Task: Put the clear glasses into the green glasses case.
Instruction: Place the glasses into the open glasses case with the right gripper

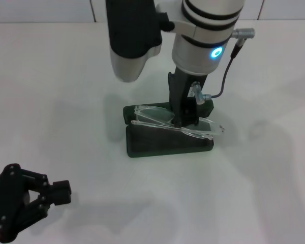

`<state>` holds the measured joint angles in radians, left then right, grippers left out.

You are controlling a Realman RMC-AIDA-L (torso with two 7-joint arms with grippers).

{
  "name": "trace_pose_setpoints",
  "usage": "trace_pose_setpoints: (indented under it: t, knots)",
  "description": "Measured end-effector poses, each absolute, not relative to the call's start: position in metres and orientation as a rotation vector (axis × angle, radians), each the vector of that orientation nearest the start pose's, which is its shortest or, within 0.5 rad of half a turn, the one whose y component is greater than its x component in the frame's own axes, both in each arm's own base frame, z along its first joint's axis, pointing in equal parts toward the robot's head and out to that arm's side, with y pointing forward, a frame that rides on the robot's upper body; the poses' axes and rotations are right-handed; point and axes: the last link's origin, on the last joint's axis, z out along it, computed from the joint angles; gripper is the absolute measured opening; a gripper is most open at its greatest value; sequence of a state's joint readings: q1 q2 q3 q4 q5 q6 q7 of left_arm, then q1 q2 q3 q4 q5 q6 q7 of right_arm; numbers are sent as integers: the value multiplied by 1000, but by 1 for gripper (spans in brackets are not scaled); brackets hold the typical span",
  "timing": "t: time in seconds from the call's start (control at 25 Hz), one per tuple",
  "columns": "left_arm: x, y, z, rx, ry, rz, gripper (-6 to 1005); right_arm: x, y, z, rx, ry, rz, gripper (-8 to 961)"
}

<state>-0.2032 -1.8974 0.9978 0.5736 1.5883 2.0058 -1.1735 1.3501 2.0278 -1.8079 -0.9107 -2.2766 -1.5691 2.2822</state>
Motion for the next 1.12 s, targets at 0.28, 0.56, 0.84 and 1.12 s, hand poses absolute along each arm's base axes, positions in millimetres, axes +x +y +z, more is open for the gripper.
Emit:
trace_pose_setpoints:
  t: [0.28,0.56,0.84,1.12]
  knots:
    - [-305,203,52,-2852,-507,-1123,81,3,360,-93,-2925,-369,-1028,160]
    - [-302,208,48,-2851,-497,-1125,86,13,356,-108,-2855,-478,-1086,162]
    - [-302,210,44,-2842,-506,-1121,90,14,355,-114,-2819,-546,-1091,163]
    - [-302,210,44,-2843,-505,-1120,94,16,357,-120,-2788,-595,-1091,165]
